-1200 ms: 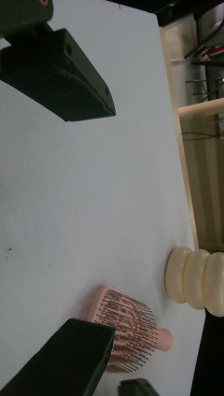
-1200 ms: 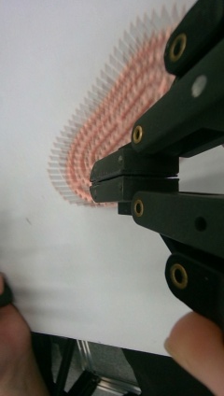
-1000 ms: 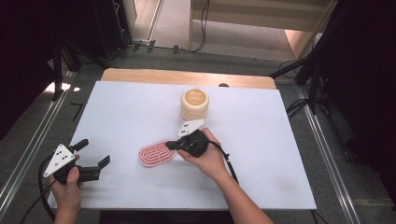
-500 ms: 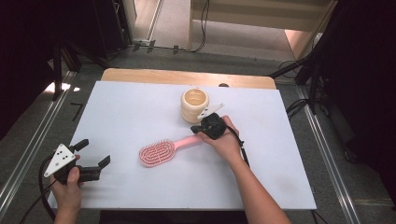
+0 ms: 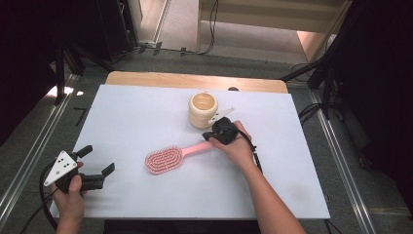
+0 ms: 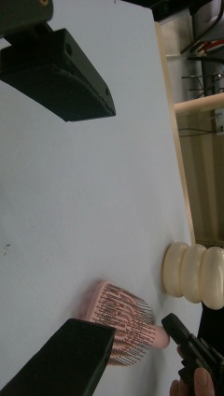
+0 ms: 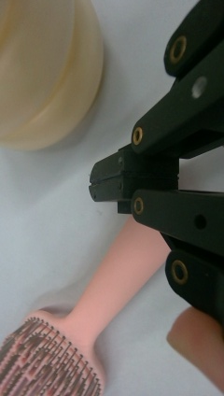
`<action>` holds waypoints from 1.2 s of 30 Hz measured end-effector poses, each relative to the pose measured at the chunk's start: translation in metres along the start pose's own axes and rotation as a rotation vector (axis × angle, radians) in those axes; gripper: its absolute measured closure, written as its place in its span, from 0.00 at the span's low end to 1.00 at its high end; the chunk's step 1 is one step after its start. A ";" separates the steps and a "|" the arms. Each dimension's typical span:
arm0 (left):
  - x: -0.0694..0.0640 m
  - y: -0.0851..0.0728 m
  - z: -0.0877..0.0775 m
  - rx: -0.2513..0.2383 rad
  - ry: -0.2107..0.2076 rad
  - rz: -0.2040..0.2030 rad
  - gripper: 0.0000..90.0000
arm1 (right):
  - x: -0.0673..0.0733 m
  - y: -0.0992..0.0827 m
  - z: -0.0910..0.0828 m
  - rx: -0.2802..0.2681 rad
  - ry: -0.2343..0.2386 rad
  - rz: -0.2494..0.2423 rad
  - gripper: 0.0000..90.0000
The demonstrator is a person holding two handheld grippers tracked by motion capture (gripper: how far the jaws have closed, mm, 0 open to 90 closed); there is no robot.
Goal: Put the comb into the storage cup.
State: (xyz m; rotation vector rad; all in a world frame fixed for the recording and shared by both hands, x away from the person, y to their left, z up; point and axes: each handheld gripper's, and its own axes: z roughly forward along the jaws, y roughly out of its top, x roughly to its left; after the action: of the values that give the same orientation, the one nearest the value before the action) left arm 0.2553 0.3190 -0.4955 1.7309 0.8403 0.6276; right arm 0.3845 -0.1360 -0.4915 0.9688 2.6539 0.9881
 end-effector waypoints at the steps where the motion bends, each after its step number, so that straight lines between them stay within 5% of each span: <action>1: 0.000 0.000 0.000 0.001 0.000 0.000 0.00 | 0.000 0.000 0.000 0.009 0.003 -0.006 0.97; 36: 0.000 0.000 -0.001 -0.012 -0.011 -0.005 0.00 | 0.050 -0.037 -0.024 0.059 0.067 -0.121 0.96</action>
State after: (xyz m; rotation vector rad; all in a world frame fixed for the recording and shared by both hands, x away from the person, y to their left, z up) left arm 0.2545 0.3194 -0.4947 1.7196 0.8316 0.6182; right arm 0.3176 -0.1389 -0.4917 0.7880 2.7739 0.9363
